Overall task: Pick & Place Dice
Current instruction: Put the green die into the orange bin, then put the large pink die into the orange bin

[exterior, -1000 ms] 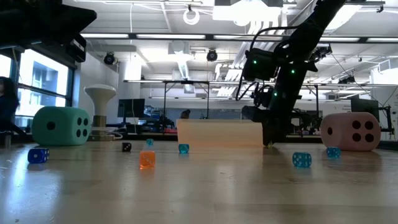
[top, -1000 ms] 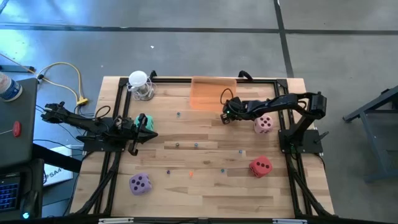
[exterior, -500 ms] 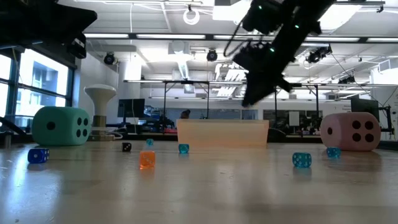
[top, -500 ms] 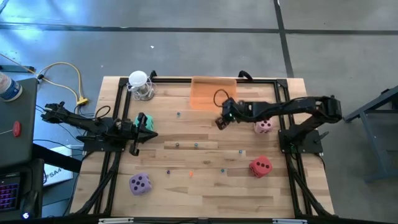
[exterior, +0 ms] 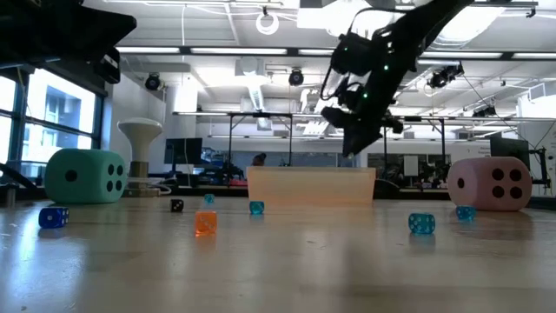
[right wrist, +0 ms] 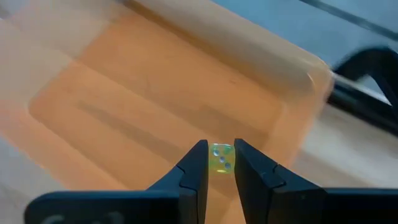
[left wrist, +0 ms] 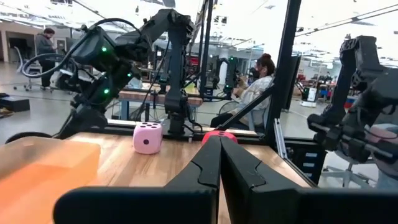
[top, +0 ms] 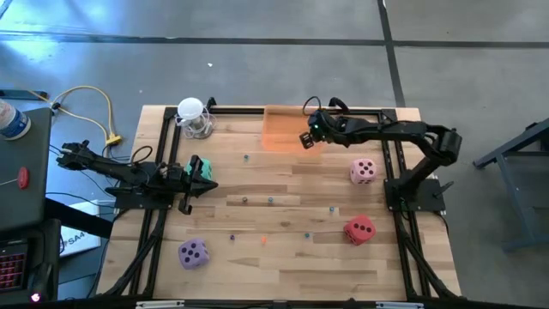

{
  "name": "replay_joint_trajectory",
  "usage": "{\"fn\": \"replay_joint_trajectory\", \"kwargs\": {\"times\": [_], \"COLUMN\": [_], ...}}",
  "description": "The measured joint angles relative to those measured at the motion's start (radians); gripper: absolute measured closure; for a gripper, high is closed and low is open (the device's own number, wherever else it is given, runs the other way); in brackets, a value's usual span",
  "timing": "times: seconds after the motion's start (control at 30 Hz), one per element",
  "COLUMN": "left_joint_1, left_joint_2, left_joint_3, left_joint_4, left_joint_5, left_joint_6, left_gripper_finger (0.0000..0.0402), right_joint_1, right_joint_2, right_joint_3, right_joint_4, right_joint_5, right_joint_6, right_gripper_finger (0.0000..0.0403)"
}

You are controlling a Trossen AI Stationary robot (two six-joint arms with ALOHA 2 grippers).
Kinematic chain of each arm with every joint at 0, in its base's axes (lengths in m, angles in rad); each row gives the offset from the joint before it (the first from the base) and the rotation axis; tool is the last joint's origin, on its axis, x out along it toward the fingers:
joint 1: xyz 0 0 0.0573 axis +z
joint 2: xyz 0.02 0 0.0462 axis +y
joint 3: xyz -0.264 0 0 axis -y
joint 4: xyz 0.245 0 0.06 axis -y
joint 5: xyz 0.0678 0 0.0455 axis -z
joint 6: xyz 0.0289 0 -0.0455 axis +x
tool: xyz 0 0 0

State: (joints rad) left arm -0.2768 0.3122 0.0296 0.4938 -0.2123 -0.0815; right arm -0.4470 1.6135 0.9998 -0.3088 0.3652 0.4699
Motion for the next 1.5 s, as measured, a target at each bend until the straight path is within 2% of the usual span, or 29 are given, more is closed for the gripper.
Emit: {"fn": "replay_joint_trajectory", "kwargs": {"times": [0.1, 0.2, 0.47, 0.57, 0.7, 0.8, 0.93, 1.3, 1.5], "left_joint_1": [0.0, 0.0, 0.0, 0.0, 0.0, 0.0, 0.0, 0.0, 0.0], "left_joint_2": [0.0, 0.0, 0.0, 0.0, 0.007, 0.019, 0.048, 0.092, 0.092], "left_joint_3": [0.0, 0.0, 0.0, 0.0, 0.0, 0.0, 0.0, 0.0, 0.0], "left_joint_4": [0.0, 0.0, -0.008, -0.008, -0.014, -0.015, -0.016, -0.015, -0.014], "left_joint_5": [0.0, 0.0, 0.001, 0.001, 0.001, 0.001, 0.002, 0.002, 0.002], "left_joint_6": [-0.003, -0.033, -0.048, -0.047, -0.047, -0.047, -0.048, -0.05, -0.051], "left_gripper_finger": [0.0401, 0.0401, 0.0401, 0.0401, 0.0401, 0.0401, 0.0401, 0.0401, 0.0401], "right_joint_1": [-0.017, -0.022, -0.011, -0.003, 0.043, 0.073, 0.109, 0.218, 0.238], "right_joint_2": [0.027, 0.045, 0.044, 0.039, 0.01, -0.021, -0.062, -0.126, -0.126], "right_joint_3": [0.001, 0.001, 0.002, 0.004, 0.054, 0.099, 0.146, 0.155, 0.155], "right_joint_4": [0.066, 0.099, 0.109, 0.114, 0.114, 0.097, 0.078, 0.095, 0.094], "right_joint_5": [-0.002, -0.001, -0.003, 0.006, 0.128, 0.169, 0.169, 0.153, 0.159], "right_joint_6": [-0.053, -0.105, -0.089, -0.164, -0.301, -0.336, -0.321, -0.453, -0.475], "right_gripper_finger": [0.0342, 0.032, 0.0196, 0.0153, 0.0116, 0.0096, 0.0076, 0.0063, 0.0018]}}
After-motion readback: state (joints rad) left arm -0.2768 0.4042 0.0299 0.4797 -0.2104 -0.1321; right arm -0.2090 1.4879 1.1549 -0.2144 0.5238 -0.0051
